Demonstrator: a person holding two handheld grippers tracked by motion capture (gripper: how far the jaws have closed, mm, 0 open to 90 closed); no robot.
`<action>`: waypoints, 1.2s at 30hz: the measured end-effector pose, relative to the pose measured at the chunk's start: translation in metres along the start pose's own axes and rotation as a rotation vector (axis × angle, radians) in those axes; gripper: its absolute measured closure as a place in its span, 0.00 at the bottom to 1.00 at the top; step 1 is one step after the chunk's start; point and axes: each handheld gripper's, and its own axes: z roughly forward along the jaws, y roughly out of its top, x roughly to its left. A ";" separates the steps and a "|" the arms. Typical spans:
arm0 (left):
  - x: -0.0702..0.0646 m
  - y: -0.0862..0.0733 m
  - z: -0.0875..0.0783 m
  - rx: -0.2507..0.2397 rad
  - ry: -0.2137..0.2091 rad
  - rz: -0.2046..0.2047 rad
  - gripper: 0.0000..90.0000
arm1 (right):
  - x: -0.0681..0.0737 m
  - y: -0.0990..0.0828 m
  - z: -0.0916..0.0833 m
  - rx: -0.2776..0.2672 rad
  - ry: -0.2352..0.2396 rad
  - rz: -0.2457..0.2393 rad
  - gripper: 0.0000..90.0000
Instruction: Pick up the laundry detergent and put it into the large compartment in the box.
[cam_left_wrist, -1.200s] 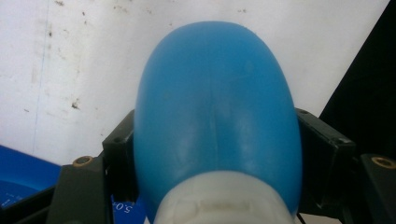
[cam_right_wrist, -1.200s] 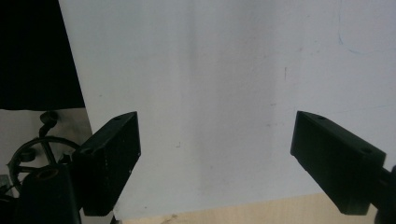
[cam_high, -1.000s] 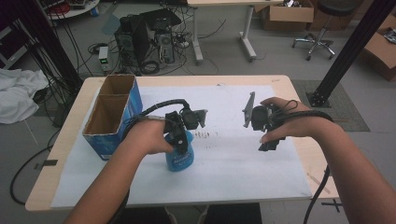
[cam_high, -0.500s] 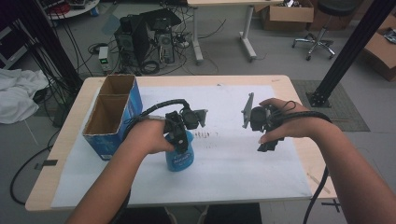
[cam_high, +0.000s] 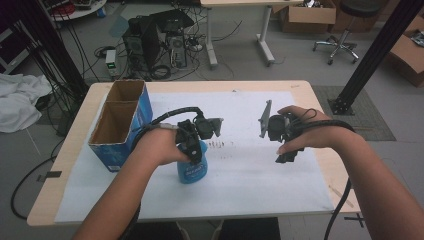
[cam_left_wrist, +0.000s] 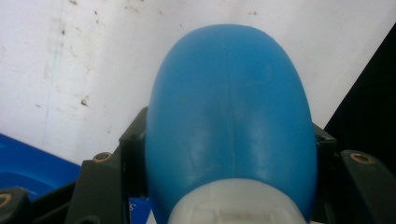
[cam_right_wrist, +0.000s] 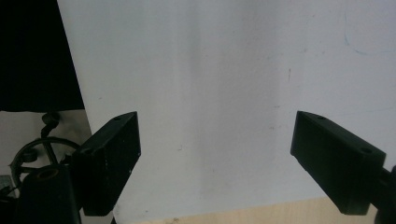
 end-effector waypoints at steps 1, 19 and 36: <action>0.000 0.000 -0.003 0.000 -0.001 -0.003 0.43 | 0.000 -0.001 -0.001 -0.001 -0.002 0.002 0.18; 0.019 -0.012 -0.065 -0.052 -0.029 -0.195 0.43 | 0.002 0.005 -0.003 0.001 -0.009 -0.009 0.18; 0.060 -0.034 -0.136 -0.047 -0.016 -0.424 0.43 | 0.003 0.007 -0.006 -0.001 -0.016 -0.008 0.18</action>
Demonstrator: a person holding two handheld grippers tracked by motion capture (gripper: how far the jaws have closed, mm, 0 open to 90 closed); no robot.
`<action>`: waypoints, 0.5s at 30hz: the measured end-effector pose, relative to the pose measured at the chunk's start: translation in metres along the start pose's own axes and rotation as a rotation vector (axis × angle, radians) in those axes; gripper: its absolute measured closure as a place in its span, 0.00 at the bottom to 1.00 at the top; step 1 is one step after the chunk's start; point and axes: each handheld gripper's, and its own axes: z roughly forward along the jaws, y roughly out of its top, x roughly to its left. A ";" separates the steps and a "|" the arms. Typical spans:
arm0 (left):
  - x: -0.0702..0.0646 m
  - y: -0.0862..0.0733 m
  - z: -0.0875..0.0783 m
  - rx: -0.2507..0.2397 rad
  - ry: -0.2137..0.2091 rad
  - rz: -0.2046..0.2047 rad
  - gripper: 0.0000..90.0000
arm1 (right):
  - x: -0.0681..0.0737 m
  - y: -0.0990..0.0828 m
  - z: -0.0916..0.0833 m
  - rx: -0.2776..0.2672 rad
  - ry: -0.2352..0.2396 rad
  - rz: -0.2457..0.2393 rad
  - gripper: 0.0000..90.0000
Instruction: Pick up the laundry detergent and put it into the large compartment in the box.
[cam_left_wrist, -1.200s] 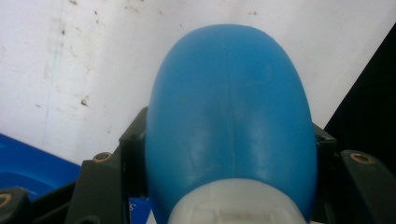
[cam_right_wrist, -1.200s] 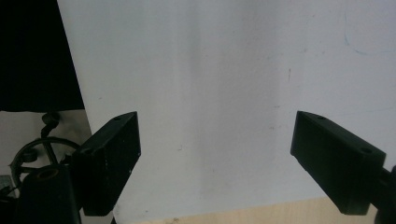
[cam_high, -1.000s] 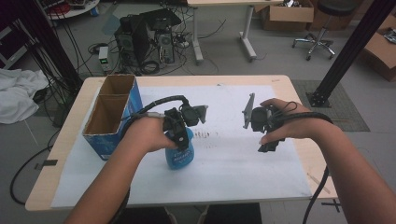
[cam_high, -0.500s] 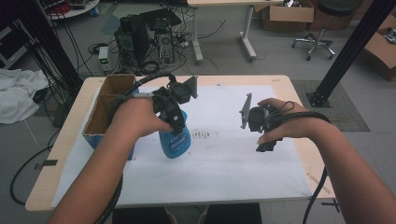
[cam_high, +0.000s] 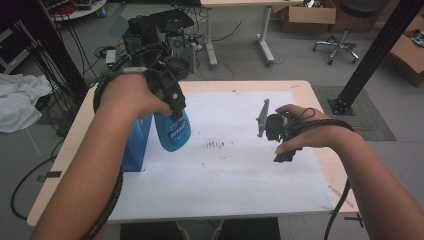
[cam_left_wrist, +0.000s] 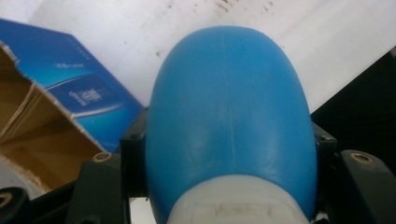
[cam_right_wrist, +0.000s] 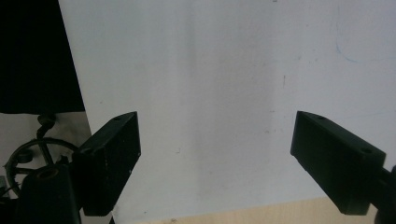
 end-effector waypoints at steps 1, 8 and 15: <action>0.003 -0.001 -0.004 -0.006 -0.004 -0.015 0.43 | 0.000 0.000 0.000 0.001 0.000 -0.002 0.18; 0.026 -0.010 -0.022 -0.022 -0.021 -0.098 0.43 | 0.001 -0.001 -0.002 0.004 0.000 0.000 0.18; 0.049 -0.024 -0.033 -0.010 -0.013 -0.173 0.43 | -0.001 -0.001 -0.001 0.008 0.003 -0.001 0.18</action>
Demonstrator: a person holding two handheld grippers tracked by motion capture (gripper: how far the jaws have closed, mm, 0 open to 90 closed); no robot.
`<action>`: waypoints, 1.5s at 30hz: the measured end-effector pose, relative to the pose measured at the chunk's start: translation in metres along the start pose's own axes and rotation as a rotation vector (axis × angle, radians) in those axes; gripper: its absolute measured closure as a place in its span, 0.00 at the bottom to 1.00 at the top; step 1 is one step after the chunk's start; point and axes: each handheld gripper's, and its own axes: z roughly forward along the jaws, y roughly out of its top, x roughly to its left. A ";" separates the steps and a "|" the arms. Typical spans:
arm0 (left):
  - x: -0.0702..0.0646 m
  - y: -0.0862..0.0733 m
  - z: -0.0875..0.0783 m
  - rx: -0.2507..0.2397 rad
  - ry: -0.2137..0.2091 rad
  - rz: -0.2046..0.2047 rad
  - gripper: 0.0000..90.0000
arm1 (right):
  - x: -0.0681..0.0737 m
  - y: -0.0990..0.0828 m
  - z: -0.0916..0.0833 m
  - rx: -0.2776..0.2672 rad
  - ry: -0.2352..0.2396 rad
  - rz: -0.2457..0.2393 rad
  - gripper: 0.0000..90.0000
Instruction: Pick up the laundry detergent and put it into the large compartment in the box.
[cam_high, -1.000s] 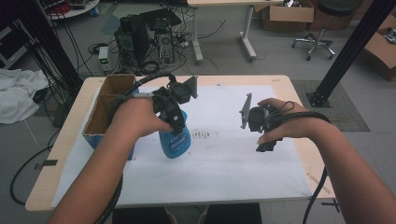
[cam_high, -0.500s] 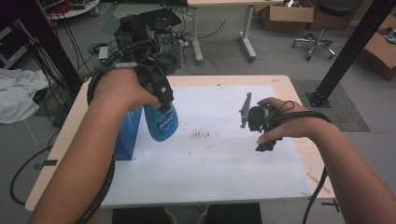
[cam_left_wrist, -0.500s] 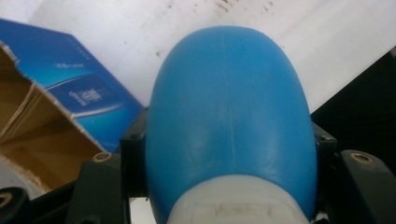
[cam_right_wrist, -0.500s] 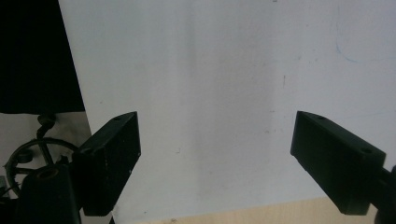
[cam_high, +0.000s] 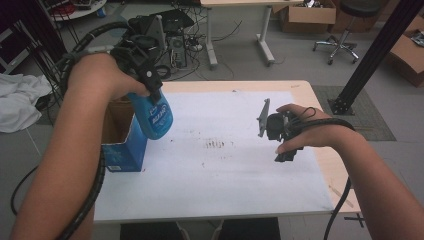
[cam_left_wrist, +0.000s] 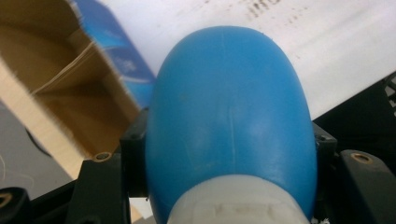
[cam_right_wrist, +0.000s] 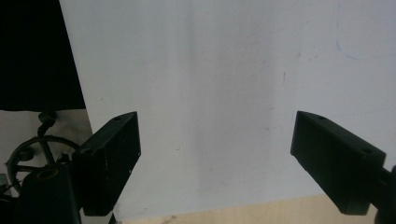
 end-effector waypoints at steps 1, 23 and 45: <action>0.000 0.000 0.000 0.000 0.000 0.000 0.43 | 0.000 0.000 0.000 0.000 0.002 0.000 0.18; 0.071 -0.035 -0.039 0.003 0.050 -0.277 0.43 | -0.005 0.010 0.005 0.000 0.009 -0.015 0.18; 0.100 -0.035 -0.014 0.033 0.047 -0.387 0.43 | -0.006 0.006 0.003 0.003 0.010 -0.002 0.18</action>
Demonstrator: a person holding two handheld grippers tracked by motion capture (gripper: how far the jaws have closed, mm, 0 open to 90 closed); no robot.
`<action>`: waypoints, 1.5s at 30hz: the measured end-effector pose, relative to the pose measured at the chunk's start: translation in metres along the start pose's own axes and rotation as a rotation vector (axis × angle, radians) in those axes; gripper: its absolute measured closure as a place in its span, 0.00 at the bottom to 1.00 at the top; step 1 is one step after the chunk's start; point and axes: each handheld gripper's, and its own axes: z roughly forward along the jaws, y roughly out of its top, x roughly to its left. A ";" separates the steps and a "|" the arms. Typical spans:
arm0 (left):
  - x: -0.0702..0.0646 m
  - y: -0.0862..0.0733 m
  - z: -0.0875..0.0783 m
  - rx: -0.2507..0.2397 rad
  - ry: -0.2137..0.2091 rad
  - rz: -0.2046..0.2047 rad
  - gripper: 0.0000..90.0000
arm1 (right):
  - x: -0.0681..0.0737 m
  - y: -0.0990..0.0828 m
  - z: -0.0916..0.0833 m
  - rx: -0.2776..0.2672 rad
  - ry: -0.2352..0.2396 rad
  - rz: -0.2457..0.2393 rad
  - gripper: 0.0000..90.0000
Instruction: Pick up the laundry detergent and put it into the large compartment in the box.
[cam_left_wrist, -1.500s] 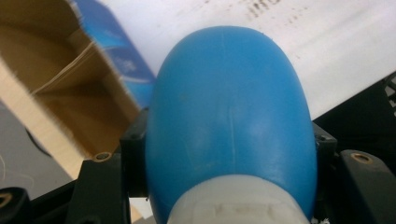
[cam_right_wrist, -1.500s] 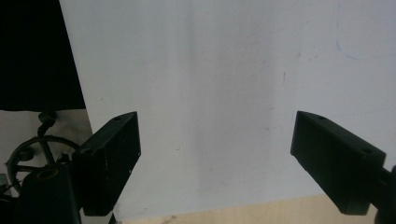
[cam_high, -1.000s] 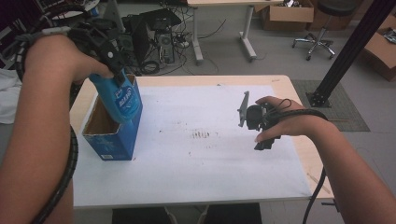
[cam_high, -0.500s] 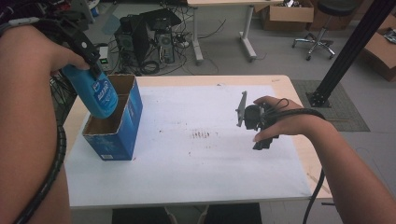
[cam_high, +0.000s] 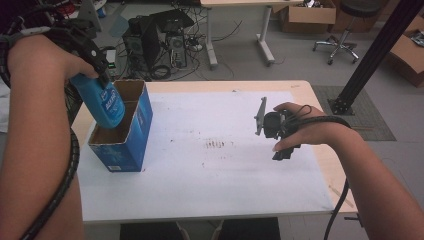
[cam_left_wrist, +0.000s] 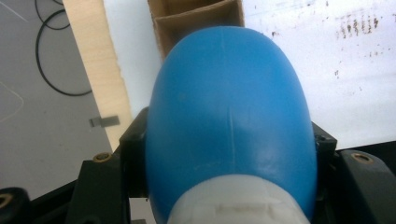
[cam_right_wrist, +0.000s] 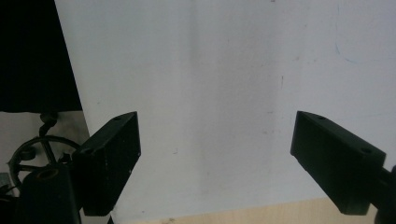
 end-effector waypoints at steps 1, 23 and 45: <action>0.001 0.000 0.002 -0.001 0.000 0.000 0.43 | 0.000 0.000 0.000 -0.001 -0.001 -0.001 0.18; 0.005 0.003 0.064 0.032 -0.006 -0.001 0.43 | 0.002 0.003 0.000 -0.003 -0.007 -0.010 0.18; 0.006 0.005 0.119 0.052 -0.003 -0.006 0.43 | 0.003 0.003 0.001 0.002 -0.006 -0.012 0.18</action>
